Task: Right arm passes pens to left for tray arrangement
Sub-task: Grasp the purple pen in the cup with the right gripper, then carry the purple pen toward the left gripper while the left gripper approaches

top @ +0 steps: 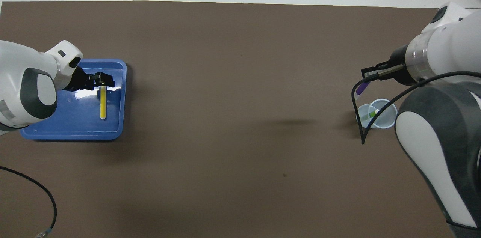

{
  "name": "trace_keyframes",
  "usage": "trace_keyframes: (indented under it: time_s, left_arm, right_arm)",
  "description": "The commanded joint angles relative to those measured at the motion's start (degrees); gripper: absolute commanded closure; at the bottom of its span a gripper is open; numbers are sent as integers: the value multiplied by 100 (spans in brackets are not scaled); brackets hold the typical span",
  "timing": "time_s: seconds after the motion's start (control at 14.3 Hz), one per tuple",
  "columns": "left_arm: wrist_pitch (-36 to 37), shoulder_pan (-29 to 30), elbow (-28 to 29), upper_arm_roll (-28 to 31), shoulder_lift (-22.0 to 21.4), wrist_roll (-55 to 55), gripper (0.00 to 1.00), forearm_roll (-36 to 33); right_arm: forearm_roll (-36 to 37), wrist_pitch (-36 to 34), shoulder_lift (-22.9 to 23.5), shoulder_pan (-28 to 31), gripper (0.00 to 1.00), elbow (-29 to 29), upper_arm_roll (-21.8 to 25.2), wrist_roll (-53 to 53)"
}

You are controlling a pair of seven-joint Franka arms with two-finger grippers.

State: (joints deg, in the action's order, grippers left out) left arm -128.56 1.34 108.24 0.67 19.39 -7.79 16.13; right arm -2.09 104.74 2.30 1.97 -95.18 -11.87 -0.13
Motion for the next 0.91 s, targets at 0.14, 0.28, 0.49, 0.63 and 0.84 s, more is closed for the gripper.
trace_keyframes:
  time_s: [0.14,0.28,0.49,0.63,0.84]
  left_arm:
    - [752,-37,-663,-40,-40,1031,10,872]
    - [876,-37,-804,-84,-137,1593,11,1241]
    - [876,-160,-814,-93,-391,2385,12,1830]
    - [867,-265,-805,-93,-576,2990,13,2156]
    - [867,-581,-735,-102,-849,4123,13,2254]
  right_arm:
    - [-1090,247,77,49,100,62,-184,1241]
    - [-1206,493,69,40,100,18,-333,1629]
    - [-1670,1063,60,40,100,-131,-623,2480]
    - [-1830,1477,69,40,100,-202,-825,3017]
    - [-2013,1873,78,-293,100,-272,-879,3895]
